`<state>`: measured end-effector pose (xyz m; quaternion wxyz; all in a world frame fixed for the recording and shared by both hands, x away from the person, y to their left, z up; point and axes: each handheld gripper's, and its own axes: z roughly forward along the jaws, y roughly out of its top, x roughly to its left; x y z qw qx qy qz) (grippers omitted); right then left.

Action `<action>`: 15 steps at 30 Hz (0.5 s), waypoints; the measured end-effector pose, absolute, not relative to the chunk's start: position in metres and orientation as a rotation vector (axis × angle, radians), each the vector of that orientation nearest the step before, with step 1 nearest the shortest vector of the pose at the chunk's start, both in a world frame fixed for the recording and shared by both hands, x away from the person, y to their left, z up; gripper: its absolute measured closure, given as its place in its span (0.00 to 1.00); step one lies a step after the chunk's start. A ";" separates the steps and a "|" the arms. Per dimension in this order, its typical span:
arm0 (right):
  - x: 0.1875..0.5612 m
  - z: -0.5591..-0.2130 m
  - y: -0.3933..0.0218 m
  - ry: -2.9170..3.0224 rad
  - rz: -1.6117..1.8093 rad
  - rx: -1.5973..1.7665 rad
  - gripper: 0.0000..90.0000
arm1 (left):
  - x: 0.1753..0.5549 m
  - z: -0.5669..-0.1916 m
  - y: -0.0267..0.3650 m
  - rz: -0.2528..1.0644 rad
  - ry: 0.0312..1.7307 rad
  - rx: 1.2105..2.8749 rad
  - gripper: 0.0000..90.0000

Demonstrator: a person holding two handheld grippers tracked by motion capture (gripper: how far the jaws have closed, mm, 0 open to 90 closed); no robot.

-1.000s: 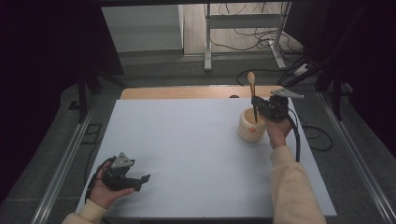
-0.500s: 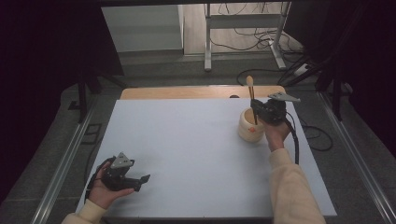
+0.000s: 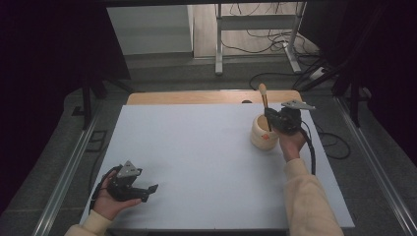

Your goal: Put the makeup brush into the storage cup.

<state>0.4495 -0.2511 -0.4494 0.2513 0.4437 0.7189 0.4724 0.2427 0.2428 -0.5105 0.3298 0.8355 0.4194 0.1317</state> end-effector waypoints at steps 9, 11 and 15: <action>0.445 -0.452 -0.252 1.969 1.265 1.204 0.88 | 0.243 -0.510 0.243 0.345 1.094 2.186 0.17; 0.445 -0.453 -0.252 1.968 1.261 1.205 0.88 | 0.243 -0.510 0.243 0.346 1.094 2.186 0.17; 0.444 -0.454 -0.252 1.969 1.260 1.207 0.88 | 0.243 -0.510 0.244 0.346 1.093 2.186 0.17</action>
